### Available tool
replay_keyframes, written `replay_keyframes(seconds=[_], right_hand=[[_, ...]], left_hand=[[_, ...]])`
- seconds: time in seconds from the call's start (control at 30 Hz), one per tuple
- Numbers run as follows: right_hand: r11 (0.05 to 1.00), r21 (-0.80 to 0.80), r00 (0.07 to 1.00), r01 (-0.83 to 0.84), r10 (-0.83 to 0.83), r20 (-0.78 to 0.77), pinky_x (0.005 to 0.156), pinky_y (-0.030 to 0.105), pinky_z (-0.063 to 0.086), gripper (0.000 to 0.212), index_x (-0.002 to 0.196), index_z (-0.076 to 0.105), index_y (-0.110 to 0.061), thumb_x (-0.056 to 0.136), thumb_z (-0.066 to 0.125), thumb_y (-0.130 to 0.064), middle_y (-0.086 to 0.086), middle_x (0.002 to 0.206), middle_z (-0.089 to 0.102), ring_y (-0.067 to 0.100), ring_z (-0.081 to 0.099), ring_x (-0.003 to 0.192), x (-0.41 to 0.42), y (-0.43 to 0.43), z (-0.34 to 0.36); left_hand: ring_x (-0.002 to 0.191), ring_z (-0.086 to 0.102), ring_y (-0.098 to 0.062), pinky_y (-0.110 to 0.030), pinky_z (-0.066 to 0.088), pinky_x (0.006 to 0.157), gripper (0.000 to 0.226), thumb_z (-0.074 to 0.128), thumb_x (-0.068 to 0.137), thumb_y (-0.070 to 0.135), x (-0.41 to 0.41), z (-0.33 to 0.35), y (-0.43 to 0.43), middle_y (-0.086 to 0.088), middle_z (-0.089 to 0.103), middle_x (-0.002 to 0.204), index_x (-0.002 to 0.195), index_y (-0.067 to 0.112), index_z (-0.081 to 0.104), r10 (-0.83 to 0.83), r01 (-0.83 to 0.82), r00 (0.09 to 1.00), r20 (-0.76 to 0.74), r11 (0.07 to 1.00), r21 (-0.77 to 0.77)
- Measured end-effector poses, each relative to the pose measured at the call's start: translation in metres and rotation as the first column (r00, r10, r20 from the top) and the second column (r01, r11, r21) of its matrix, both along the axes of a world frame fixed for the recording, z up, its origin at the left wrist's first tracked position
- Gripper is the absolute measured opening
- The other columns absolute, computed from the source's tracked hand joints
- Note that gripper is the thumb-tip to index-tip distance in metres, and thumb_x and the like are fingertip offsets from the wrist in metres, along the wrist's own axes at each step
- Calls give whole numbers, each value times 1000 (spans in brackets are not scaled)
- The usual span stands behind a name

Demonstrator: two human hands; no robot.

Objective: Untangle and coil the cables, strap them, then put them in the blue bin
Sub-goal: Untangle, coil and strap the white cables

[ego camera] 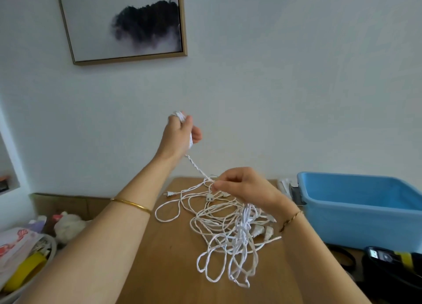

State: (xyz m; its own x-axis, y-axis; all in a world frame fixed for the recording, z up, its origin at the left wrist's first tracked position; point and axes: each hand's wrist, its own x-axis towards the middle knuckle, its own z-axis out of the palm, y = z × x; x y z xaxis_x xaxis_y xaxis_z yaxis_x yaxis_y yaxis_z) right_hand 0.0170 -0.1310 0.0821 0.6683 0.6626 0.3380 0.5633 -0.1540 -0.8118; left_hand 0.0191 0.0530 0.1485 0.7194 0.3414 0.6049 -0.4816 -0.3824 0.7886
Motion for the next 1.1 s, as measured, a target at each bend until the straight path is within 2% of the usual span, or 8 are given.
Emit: replay_keyframes(seconds=[0.07,0.13,0.3,0.4,0.57,0.83,1.0,1.1], right_hand=[[998,69,999,-9,7,34,44,11,29,9,86,71,-10,87,65,-16,-12,51,50,0,36,43,-5,-2,16],[980,184,991,76,-95,95,44,10,29,10,86,71,-11,87,63,-5,-11,52,52,0,37,42,1,-1,31],[942,292,954,164,-227,196,49,17,38,13,84,66,-15,81,69,-2,4,63,48,8,42,50,30,5,56],[967,93,915,236,-253,313,61,16,42,15,85,65,-14,76,77,-13,-4,71,57,5,49,61,42,12,56],[894,-291,894,342,-214,393,75,23,48,18,91,67,-17,78,75,-26,-4,89,65,12,60,80,52,9,42],[909,6,843,416,-388,372,93,25,36,28,112,66,-20,95,50,-36,-2,121,58,14,51,113,47,18,30],[985,57,986,163,-165,32,92,22,37,38,116,63,-21,88,57,-47,-10,114,60,8,54,109,22,22,44],[946,-62,933,318,-301,200,91,26,38,43,118,62,-22,81,68,-43,-8,119,58,11,51,113,26,17,54]], left_hand=[[60,65,-15,-40,57,74,25,38,102,23,-3,-10,2,-3,63,69,89,4,48,146,-94,984,-106,916,391],[59,65,-18,-36,57,67,35,37,101,34,-16,-12,-3,-4,65,68,94,3,51,173,-9,958,-230,815,579],[40,48,-12,-21,42,45,46,56,89,49,-49,13,-19,-1,54,50,82,4,59,-39,371,829,-558,785,496],[35,41,-12,-22,36,42,29,58,91,25,-48,20,-16,0,49,45,89,-2,66,6,310,840,-543,815,489],[35,36,-11,-17,30,38,26,50,90,12,-41,29,-8,1,43,42,95,-9,66,-182,246,871,-457,966,83],[34,37,-11,-14,31,39,27,46,93,16,-44,60,-15,2,43,42,88,-3,65,-179,190,921,-345,982,-1],[35,39,-13,-16,33,39,28,46,92,17,-43,62,-20,2,45,44,83,0,66,-119,139,936,-331,989,39],[35,39,-13,-17,33,40,26,46,90,14,-41,64,-22,1,45,43,82,-1,66,-79,94,949,-305,995,33]])
